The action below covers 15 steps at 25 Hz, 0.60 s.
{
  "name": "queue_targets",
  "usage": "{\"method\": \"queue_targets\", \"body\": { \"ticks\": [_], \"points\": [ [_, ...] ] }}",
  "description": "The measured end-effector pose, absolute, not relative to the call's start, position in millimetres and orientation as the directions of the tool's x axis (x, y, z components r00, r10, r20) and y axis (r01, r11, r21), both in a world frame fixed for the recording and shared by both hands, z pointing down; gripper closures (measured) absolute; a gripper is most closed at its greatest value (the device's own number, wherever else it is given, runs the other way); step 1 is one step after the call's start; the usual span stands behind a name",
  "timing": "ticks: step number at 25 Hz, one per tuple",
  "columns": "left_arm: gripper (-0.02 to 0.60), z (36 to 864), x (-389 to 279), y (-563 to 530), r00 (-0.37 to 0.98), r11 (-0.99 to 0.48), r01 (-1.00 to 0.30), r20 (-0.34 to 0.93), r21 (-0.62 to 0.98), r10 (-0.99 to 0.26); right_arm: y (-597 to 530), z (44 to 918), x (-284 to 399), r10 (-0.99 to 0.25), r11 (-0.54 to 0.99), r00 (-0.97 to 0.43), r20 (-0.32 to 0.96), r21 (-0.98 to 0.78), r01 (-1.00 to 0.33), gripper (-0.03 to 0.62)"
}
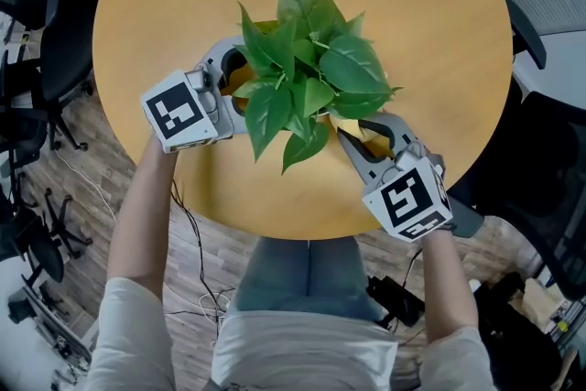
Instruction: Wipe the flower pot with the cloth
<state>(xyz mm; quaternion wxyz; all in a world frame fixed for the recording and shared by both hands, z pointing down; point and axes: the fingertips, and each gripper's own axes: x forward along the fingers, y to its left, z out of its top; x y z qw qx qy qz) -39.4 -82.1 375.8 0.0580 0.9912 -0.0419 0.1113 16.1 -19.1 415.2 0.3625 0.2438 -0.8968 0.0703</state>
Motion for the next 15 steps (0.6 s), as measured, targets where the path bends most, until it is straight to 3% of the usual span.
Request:
{"method": "queue_targets", "body": {
  "ticks": [4,6,15],
  "points": [
    [0.091,372.6,-31.5,-82.3,0.977,-0.992,-0.018,0.211,0.124,0.009,-18.6,417.5,14.9,-0.386,0.869,-0.616,0.687,0.047,-0.493,0.522],
    [0.128,372.2,-30.7,-82.5,0.981,-0.989,-0.004,0.195,0.145,0.025,-17.9,418.2,14.8,-0.389,0.867,-0.616,0.685,0.047,-0.495,0.522],
    [0.14,372.9,-30.4,-82.7,0.982,-0.988,-0.021,0.187,0.155,0.008,-45.8,401.8,51.8,-0.462,0.774,-0.587,0.664,-0.021,-0.633,0.522]
  ]
}}
